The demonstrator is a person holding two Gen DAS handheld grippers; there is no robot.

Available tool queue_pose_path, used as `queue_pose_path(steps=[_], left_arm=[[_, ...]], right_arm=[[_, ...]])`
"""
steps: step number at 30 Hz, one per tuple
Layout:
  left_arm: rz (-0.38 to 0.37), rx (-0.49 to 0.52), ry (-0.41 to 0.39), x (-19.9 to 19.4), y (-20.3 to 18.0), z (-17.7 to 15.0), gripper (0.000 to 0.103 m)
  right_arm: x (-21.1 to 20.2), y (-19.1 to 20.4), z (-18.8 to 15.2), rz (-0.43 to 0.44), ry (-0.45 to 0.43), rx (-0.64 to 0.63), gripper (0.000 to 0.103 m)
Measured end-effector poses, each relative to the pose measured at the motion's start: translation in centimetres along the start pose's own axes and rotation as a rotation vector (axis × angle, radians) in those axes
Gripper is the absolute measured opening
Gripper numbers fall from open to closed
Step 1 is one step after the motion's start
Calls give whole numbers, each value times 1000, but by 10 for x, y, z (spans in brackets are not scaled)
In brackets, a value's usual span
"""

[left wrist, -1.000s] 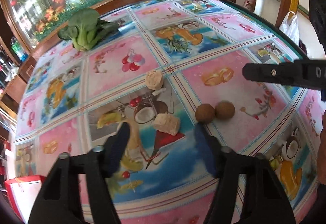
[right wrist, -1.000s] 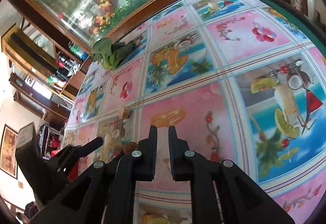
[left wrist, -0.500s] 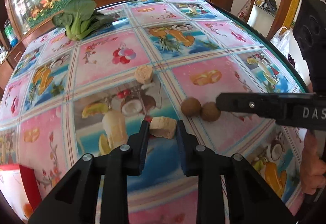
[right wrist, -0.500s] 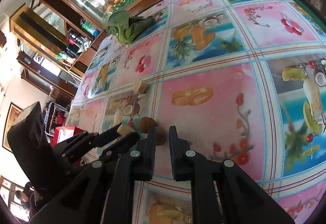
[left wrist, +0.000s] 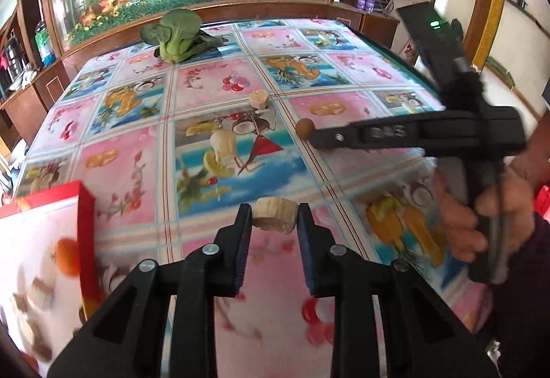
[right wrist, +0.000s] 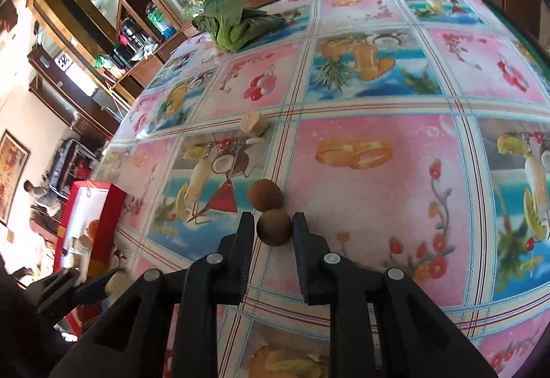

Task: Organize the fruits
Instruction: 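Grasp a beige cube with the left tool while the right grasps a brown nut, then carry the cube and nut over the white tray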

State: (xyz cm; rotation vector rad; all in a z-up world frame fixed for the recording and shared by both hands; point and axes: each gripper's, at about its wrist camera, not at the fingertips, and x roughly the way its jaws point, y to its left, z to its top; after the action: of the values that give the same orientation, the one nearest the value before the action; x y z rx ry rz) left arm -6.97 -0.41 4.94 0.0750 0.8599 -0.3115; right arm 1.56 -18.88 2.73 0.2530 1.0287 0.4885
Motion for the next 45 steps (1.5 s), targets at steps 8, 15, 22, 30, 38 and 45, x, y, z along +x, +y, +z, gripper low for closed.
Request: queue_pose_path(steps=[8, 15, 22, 30, 38, 45], left_arm=[[-10, -32, -7, -22, 3, -24, 28], [15, -69, -23, -43, 16, -45, 28], [58, -128, -67, -76, 55, -60, 28], [180, -276, -145, -116, 136, -69, 28], [353, -471, -103, -133, 239, -79, 29], [376, -554, -45, -112, 278, -85, 29]], right_arm=[[3, 15, -6, -91, -48, -103, 20], [-6, 14, -15, -114, -71, -64, 20], [-27, 63, -31, -16, -174, -107, 20], [-1, 171, -35, 210, -128, -192, 19], [61, 276, -17, 270, 22, -299, 19], [102, 303, -22, 213, 103, -329, 19]])
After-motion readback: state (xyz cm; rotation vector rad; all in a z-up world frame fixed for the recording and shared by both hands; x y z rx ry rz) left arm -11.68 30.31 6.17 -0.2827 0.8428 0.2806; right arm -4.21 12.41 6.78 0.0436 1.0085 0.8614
